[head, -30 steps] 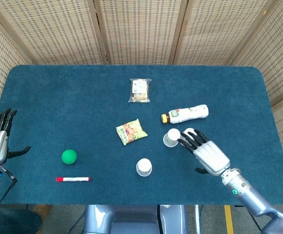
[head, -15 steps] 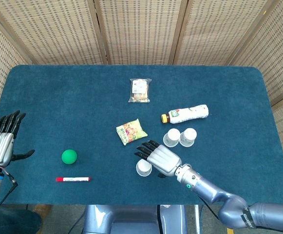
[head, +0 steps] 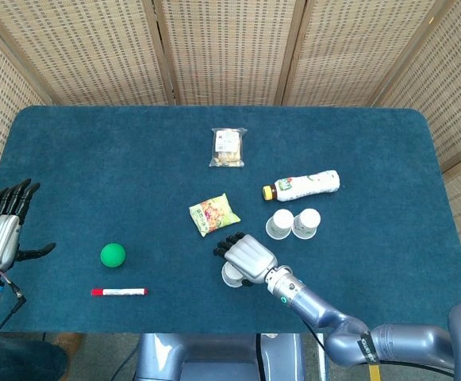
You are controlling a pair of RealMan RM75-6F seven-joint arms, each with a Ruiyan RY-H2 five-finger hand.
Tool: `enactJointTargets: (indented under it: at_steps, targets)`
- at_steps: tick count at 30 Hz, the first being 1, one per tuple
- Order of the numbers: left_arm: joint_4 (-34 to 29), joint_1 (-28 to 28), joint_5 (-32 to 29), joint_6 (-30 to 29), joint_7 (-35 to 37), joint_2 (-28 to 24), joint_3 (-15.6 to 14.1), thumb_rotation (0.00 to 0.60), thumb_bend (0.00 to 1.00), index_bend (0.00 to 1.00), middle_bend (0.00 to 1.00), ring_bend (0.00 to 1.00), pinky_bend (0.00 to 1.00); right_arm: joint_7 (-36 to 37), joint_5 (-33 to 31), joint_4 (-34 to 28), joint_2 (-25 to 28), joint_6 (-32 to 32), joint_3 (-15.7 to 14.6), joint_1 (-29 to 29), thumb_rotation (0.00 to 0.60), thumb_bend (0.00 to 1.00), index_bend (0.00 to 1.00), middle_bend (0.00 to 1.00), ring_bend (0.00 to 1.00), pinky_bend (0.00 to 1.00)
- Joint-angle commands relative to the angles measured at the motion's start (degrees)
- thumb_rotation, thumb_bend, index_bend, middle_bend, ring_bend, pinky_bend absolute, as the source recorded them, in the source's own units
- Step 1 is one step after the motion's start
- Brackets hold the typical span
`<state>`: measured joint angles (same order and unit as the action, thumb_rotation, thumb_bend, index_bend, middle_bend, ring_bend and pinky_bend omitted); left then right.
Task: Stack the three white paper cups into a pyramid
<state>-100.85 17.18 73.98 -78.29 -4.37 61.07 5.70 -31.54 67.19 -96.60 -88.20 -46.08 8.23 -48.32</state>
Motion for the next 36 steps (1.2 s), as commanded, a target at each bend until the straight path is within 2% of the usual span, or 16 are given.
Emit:
enactJointTargets:
  at_steps: [1,6,9,12,20,25,30,36]
  targets:
    - [-0.1,0.0,0.1,0.1,0.0,0.0,0.1,0.6,0.0,0.0,0.0,0.0,0.0,1.0,0.6,1.3,-1.2,-1.5,-0.2,0.3,0.6,0.21,0.4,0.45,0.42,0.47]
    - [-0.3,-0.3,0.4,0.2,-0.3,-0.1,0.3,0.6,0.0,0.0,0.0,0.0,0.0,5.6,0.8,2.3,-2.8,-2.1,-0.2,0.8,0.6,0.3,0.52,0.53,0.5,0.57]
    - [-0.3,-0.4,0.6,0.3,-0.2,-0.2,0.4,0.6,0.0,0.0,0.0,0.0,0.0,7.8,0.9,2.3,-3.0,-2.4,0.2,1.0,0.6,0.36,0.55,0.56,0.51,0.58]
    - [-0.3,-0.4,0.5,0.6,0.1,-0.3,0.6,0.6,0.0,0.0,0.0,0.0,0.0,9.4,1.4,1.0,-1.7,-3.8,1.2,1.4,0.6,0.37,0.56,0.56,0.52,0.59]
    - [-0.5,-0.5,0.9,1.4,0.7,-0.6,0.8,0.6,0.0,0.0,0.0,0.0,0.0,10.1,0.1,-7.3,8.9,-9.4,6.6,3.0,0.6,0.38,0.56,0.56,0.52,0.59]
    - [-0.8,-0.7,1.4,1.4,0.7,-0.7,0.8,0.6,0.0,0.0,0.0,0.0,0.0,9.5,-4.4,-9.8,16.4,-12.1,9.6,4.5,0.6,0.39,0.56,0.56,0.52,0.59]
    - [-1.2,-0.8,2.0,1.4,0.2,-0.6,0.6,0.6,0.0,0.0,0.0,0.0,0.0,7.4,-10.2,-8.5,20.2,-12.7,9.3,5.8,0.6,0.39,0.56,0.56,0.52,0.59]
    - [-1.6,-0.9,2.4,1.4,-0.8,-0.2,0.5,0.6,0.0,0.0,0.0,0.0,0.0,6.8,-16.0,-7.4,21.5,-10.7,7.5,5.8,0.6,0.39,0.56,0.56,0.52,0.58]
